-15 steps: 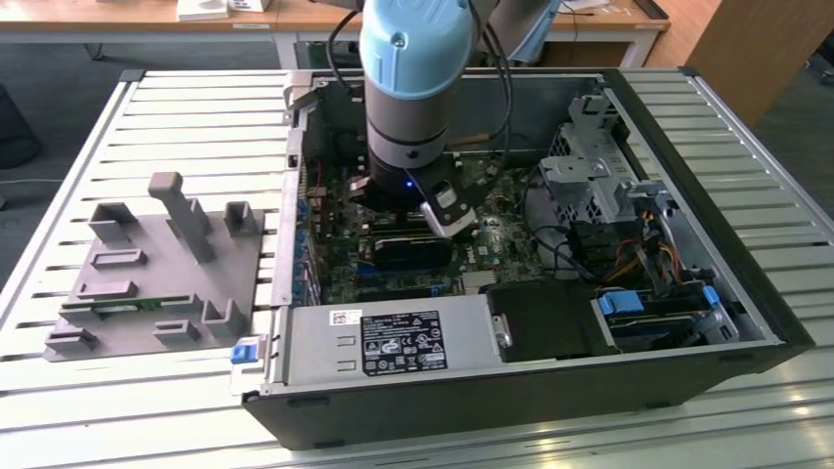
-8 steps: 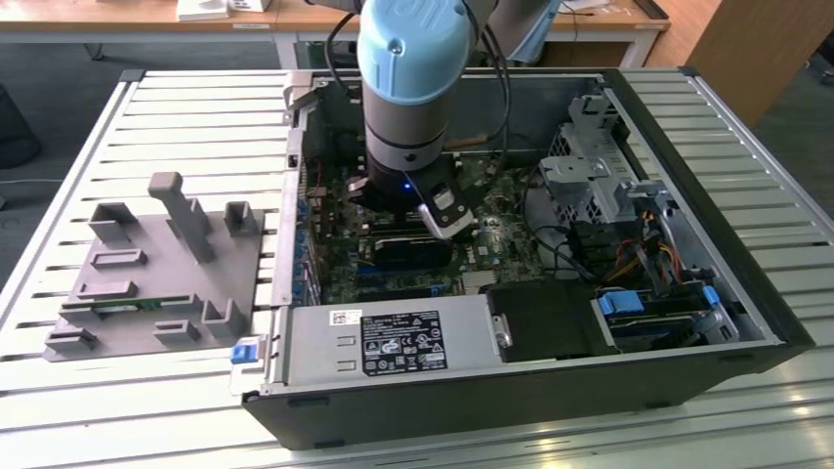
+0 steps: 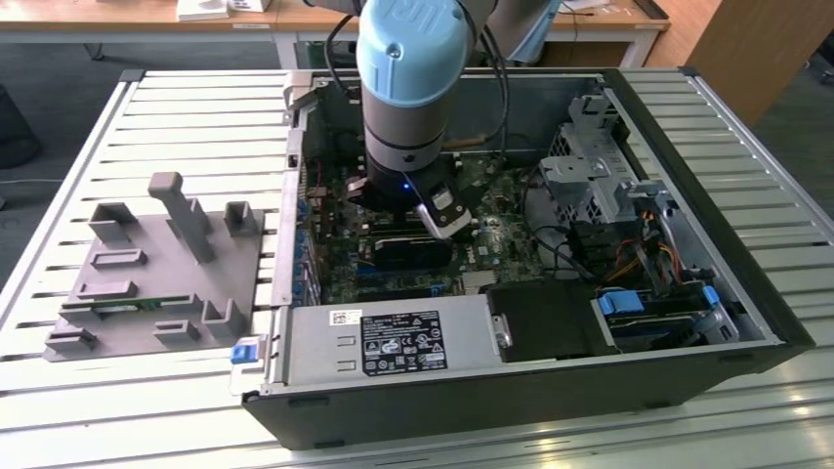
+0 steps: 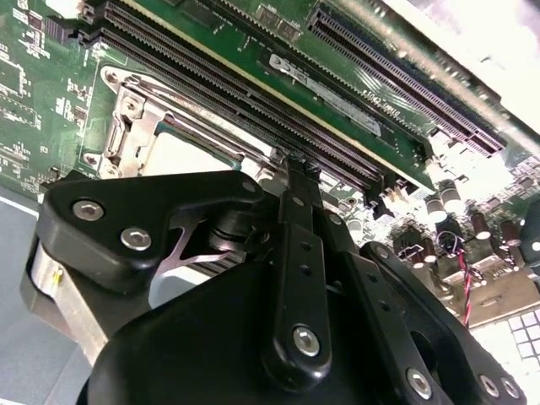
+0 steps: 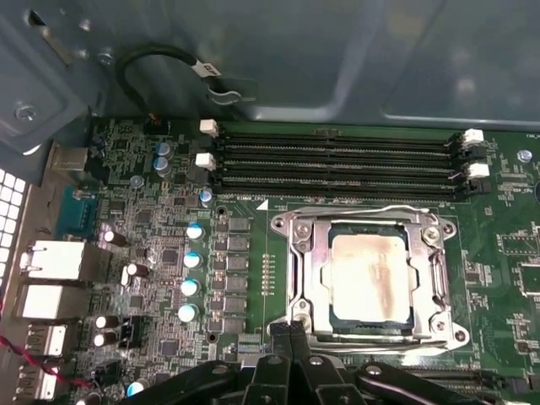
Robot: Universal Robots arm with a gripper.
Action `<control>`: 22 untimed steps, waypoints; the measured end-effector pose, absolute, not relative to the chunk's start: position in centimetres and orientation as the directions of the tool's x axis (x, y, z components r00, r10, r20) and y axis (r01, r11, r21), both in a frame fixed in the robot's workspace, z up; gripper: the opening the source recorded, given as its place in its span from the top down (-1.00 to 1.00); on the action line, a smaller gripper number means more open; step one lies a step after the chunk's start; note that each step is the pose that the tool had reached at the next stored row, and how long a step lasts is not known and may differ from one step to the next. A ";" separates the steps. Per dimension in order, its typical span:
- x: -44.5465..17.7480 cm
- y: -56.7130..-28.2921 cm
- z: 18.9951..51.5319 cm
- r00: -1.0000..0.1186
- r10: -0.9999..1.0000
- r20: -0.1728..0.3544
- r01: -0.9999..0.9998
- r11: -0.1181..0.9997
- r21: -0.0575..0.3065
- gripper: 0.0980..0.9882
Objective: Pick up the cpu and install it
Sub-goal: 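Install the second cpu locking lever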
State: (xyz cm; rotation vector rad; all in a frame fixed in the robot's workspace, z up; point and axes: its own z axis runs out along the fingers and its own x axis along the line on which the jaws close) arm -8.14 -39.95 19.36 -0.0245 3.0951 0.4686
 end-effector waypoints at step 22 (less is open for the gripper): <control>-8.6 -39.4 19.3 -1.000 -0.014 -0.014 -0.017 0.953 0.304 0.98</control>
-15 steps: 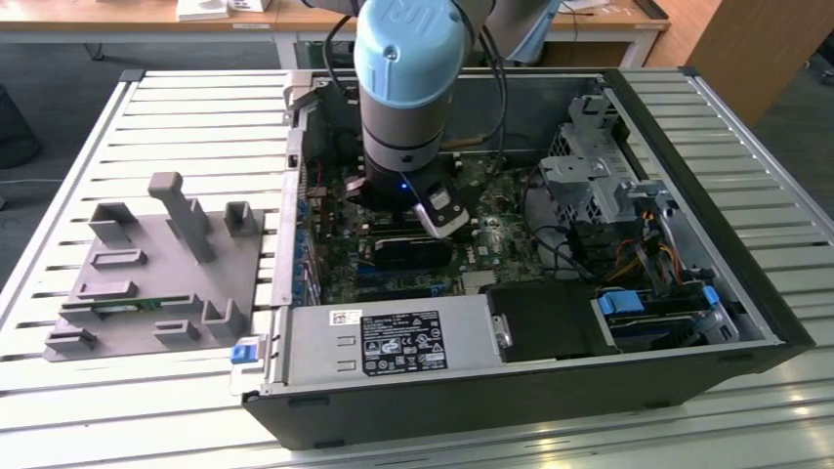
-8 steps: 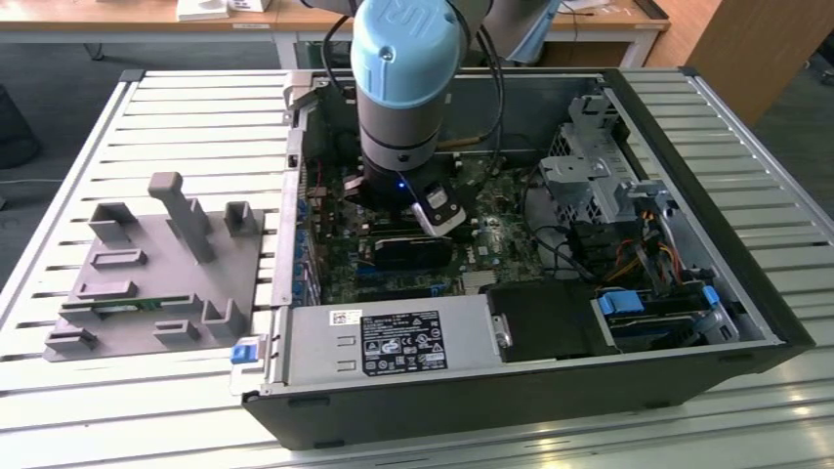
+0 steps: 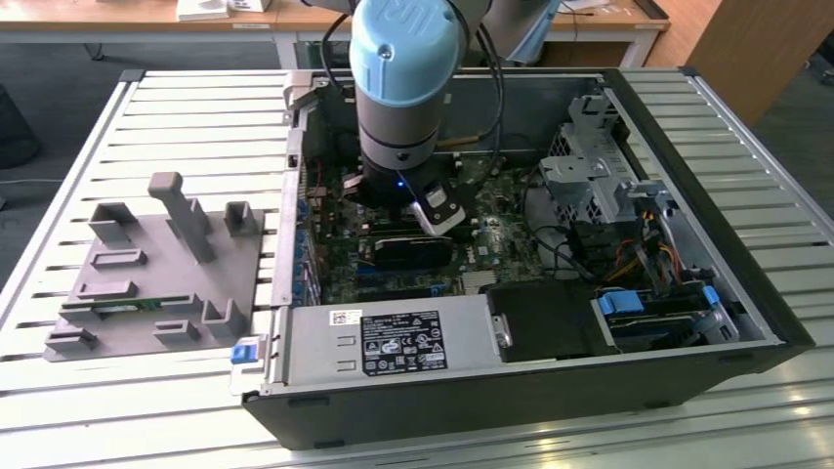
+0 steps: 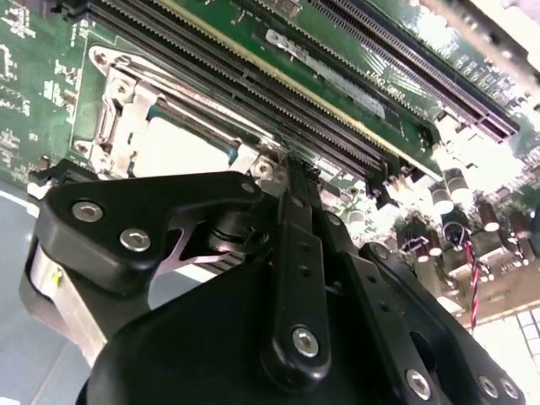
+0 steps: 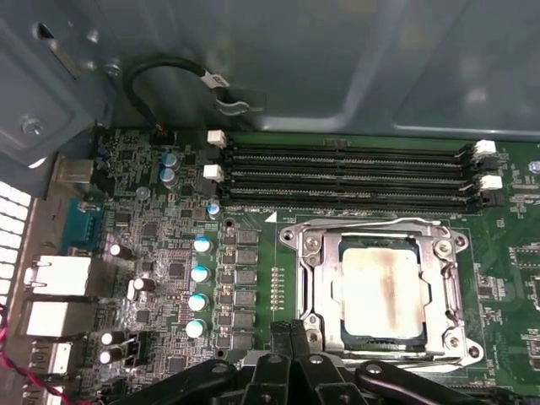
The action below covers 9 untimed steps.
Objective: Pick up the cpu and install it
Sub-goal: 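Install the second cpu locking lever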
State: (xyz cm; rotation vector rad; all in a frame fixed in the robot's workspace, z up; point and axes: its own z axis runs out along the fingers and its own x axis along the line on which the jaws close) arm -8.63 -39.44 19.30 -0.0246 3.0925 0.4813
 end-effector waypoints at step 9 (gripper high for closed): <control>-8.6 -39.4 20.7 -1.000 -0.014 -0.014 -0.017 0.953 0.304 0.98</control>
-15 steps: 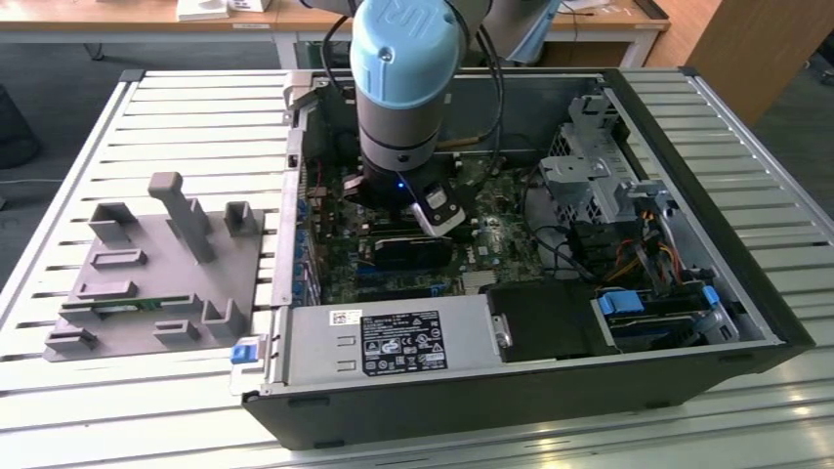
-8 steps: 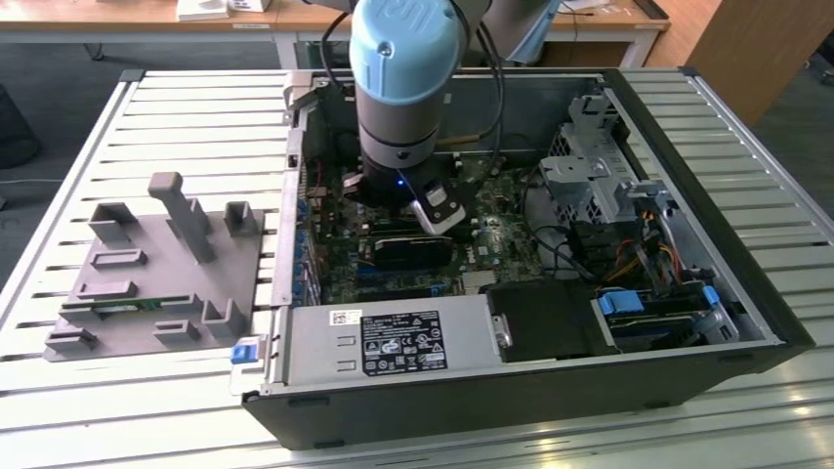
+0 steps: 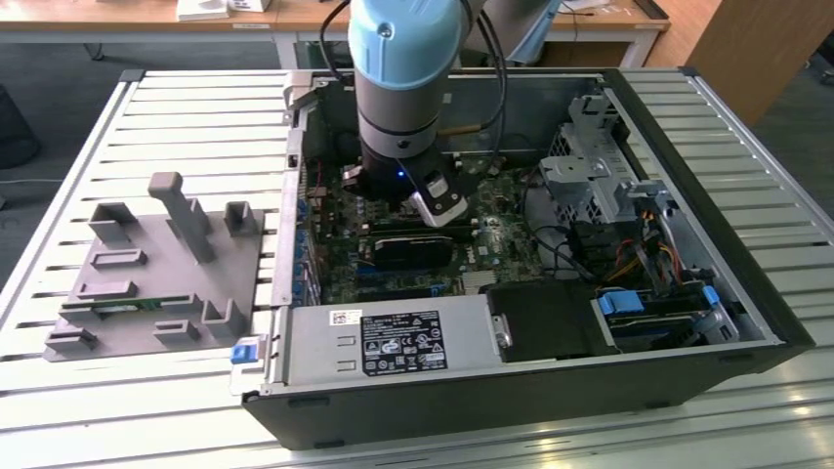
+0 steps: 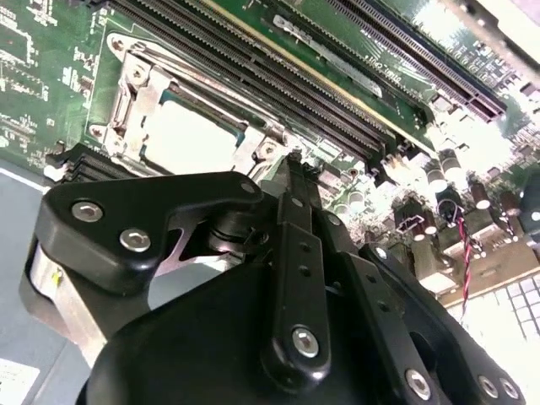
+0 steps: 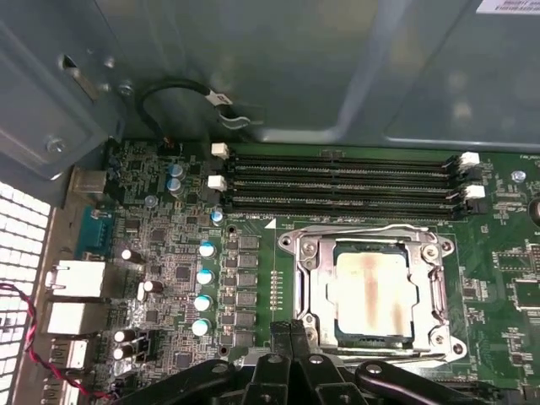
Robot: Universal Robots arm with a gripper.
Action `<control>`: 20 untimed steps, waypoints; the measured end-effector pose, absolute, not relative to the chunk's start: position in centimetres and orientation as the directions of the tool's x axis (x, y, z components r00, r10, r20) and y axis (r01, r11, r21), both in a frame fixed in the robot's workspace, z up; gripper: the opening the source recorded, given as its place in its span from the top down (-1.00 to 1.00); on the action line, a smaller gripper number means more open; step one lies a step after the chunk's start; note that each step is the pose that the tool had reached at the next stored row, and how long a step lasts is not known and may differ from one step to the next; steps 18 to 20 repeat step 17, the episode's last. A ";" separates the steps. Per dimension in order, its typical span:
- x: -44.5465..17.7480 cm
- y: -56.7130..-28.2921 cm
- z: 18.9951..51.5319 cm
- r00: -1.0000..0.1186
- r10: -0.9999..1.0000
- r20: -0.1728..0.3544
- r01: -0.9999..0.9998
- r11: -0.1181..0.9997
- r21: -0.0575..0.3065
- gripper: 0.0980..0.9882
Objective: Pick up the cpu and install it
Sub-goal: 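Install the second cpu locking lever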
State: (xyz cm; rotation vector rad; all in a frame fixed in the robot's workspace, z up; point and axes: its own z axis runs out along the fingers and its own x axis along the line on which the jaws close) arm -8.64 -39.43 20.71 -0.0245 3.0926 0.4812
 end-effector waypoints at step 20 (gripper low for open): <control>-8.6 -39.4 22.4 -1.000 -0.014 -0.014 -0.017 0.952 0.304 0.98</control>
